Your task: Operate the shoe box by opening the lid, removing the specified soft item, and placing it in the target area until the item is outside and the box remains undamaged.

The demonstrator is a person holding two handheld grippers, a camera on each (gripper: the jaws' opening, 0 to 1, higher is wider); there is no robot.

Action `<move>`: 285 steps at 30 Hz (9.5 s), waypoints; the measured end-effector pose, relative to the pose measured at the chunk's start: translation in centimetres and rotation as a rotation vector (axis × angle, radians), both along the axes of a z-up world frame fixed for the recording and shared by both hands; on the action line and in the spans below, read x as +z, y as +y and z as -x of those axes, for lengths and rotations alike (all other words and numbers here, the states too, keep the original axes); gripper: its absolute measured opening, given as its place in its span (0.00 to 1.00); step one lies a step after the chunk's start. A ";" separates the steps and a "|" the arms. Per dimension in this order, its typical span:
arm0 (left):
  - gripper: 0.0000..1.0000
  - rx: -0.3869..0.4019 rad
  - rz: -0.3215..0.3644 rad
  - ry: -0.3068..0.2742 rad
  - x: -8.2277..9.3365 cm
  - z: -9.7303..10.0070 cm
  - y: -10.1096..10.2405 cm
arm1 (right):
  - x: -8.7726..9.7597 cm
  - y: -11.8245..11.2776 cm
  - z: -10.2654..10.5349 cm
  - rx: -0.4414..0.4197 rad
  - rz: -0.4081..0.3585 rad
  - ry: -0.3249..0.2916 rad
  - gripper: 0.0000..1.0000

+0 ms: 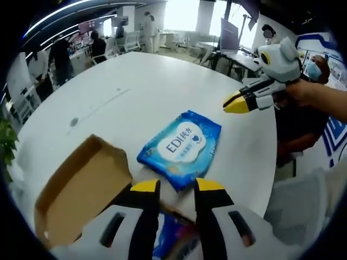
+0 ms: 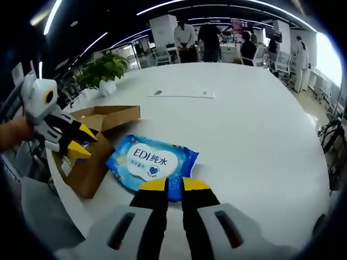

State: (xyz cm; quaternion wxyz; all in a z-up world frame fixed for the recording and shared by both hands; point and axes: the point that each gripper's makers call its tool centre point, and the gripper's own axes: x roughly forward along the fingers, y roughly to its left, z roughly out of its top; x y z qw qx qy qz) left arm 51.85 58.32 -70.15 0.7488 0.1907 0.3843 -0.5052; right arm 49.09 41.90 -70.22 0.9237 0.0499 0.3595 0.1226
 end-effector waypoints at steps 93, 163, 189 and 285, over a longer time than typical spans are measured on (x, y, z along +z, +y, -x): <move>0.00 -0.085 0.081 0.156 -3.7 1.3 9.4 | -4.2 25.1 -7.6 0.754 0.357 -0.106 0.02; 0.00 -0.115 0.207 0.057 9.7 5.5 3.5 | 11.3 19.9 -3.7 0.664 0.261 -0.315 0.00; 0.00 -0.255 0.198 0.069 8.9 5.2 -5.5 | 10.5 9.9 -3.1 0.498 0.238 -0.249 0.00; 0.00 -0.433 0.179 0.288 -1.8 3.7 -27.1 | -0.6 -9.7 -3.8 0.419 0.023 0.059 0.00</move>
